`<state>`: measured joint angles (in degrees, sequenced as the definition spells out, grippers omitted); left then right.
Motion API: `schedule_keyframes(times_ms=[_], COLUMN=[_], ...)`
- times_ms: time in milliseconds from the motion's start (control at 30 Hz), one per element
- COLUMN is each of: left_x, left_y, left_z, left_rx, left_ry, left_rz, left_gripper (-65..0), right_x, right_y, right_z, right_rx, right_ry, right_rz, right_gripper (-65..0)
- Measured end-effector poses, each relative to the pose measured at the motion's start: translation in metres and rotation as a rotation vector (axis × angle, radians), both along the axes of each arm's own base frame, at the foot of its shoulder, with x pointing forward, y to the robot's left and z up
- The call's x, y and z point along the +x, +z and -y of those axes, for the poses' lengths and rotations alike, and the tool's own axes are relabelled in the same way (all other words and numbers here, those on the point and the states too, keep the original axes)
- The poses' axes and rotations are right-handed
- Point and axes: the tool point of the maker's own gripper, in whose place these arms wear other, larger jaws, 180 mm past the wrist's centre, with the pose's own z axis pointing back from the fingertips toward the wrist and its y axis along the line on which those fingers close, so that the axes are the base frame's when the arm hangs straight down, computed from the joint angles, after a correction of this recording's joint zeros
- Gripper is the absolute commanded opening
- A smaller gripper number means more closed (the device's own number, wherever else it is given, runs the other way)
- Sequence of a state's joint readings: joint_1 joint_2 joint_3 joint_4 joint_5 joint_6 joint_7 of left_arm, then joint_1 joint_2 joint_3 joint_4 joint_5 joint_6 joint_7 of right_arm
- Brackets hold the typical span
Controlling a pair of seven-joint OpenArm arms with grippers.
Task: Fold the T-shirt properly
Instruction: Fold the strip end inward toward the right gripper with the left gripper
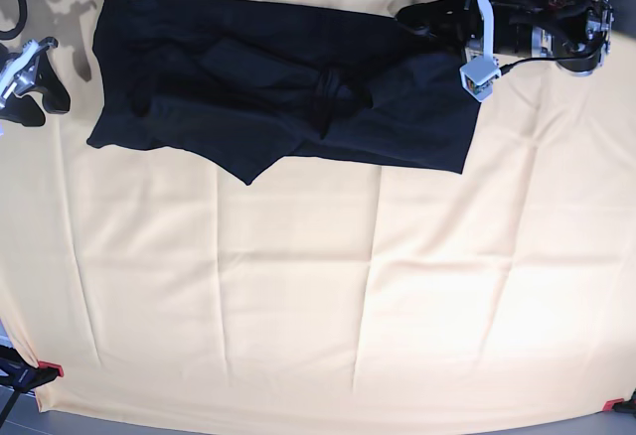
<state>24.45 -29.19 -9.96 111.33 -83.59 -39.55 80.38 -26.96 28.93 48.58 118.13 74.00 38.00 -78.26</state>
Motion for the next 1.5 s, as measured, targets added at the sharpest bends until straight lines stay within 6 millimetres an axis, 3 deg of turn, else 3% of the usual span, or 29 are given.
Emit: schedule_keyframes(times_ms=[133,367,567,667,767,867,967,1167,1333,1400,1500], left_x=[-0.003,0.033,0.066,0.087,0.093,0.081,0.065,0.04,0.035,0.043,0.076], left_y=[0.006,0.075,0.102,0.08,0.052,0.014,-0.004,0.003,0.0,0.004,0.025], left_z=[0.008,-0.003,-0.029,-0.049,-0.055,-0.046,-0.024,0.01,0.01,0.006,-0.014], left_rx=[-0.009,0.062,0.075,0.144,0.14,0.147,0.105,-0.017,-0.007,0.003,-0.009], left_ry=[-0.033,-0.009,0.201,0.347,0.392,0.338,0.26,0.148,0.125,0.136,0.24], left_rz=[0.022,0.404,0.55,0.516,0.415,0.296,0.22,0.131,0.119,0.144,0.252], left_gripper=[-65.0,-65.0,-65.0,-65.0,-65.0,-65.0,-65.0,-65.0,-65.0,-65.0,-65.0], right_x=[-0.002,-0.003,-0.003,-0.003,-0.002,-0.002,-0.002,-0.002,-0.002,-0.002,-0.002], right_y=[-0.004,-0.006,-0.007,-0.007,-0.004,-0.004,-0.003,-0.003,-0.003,-0.004,-0.003], right_z=[-0.004,-0.006,-0.007,-0.007,-0.011,-0.011,-0.011,-0.011,-0.011,-0.011,-0.011], right_rx=[0.024,0.039,0.044,0.044,0.066,0.065,0.063,0.064,0.064,0.063,0.064], right_ry=[-0.011,-0.019,-0.021,-0.021,-0.01,-0.011,-0.007,-0.007,-0.007,-0.007,-0.008], right_rz=[0.0,0.0,0.0,0.0,0.012,0.012,0.016,0.016,0.016,0.016,0.016], right_gripper=[-34.2,-34.2,-34.2,-34.2,-34.2,-34.2,-34.2,-34.2,-34.2,-34.2,-34.2])
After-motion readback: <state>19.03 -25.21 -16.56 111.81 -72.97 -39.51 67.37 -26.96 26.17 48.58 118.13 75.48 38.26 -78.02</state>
